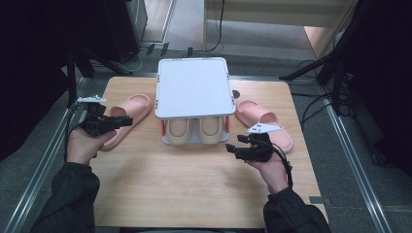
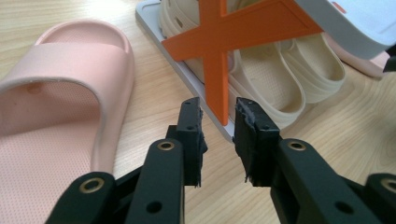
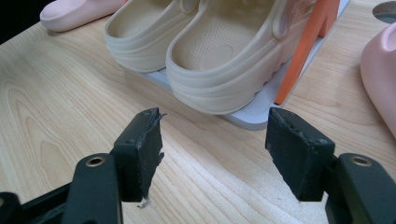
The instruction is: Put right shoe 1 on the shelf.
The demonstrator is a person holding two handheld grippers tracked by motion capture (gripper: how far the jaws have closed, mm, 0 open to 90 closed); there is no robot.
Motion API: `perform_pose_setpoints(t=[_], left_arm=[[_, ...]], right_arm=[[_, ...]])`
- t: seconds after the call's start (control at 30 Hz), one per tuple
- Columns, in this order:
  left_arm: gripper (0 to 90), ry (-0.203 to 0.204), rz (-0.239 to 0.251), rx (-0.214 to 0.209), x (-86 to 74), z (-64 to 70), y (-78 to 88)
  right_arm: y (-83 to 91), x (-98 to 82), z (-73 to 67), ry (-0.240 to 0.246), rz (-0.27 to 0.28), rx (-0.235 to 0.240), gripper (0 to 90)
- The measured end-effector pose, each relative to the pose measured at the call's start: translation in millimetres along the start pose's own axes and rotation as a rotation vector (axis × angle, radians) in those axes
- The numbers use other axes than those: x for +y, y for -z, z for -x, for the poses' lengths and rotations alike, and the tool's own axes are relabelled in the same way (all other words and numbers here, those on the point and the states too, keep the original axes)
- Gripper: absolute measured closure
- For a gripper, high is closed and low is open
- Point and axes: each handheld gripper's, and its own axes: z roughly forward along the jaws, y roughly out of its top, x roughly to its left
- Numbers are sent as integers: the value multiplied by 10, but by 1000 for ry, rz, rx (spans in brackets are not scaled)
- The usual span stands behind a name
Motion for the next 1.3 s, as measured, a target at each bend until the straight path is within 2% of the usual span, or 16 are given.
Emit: perform_pose_setpoints(t=[0.1, 0.2, 0.27, 0.47, 0.7, 0.73, 0.87, 0.93, 1.07, 1.17, 1.3], left_arm=[[760, -13, -1, 16, 6, -34, -28], [814, -3, -12, 8, 18, -65, -56], [845, -21, -13, 15, 25, -80, -74], [888, -24, -30, 49, 30, -178, -132], [898, 2, -39, 79, 4, -346, -218], [898, 7, -49, 76, -2, -380, -232], [897, 12, -72, 109, -29, -465, -284], [897, 25, -68, 104, -38, -519, -298], [896, 28, -68, 121, -74, -613, -341], [895, 61, -67, 114, -101, -710, -370], [897, 82, -67, 121, -138, -802, -422]], right_arm=[[9, -11, -9, -4, -4, -4, 368], [10, -24, -16, -5, -2, -4, 367], [10, -38, -27, -1, -6, -6, 367], [46, -77, -46, -10, -4, -9, 366], [85, -115, -41, -19, -1, -20, 367], [88, -120, -42, -19, -1, -20, 368], [103, -141, -47, -20, 0, -25, 377], [115, -151, -50, -22, -1, -27, 379], [137, -172, -47, -26, 0, -36, 380], [153, -187, -45, -28, 1, -40, 379], [175, -211, -44, -33, 1, -47, 379]])
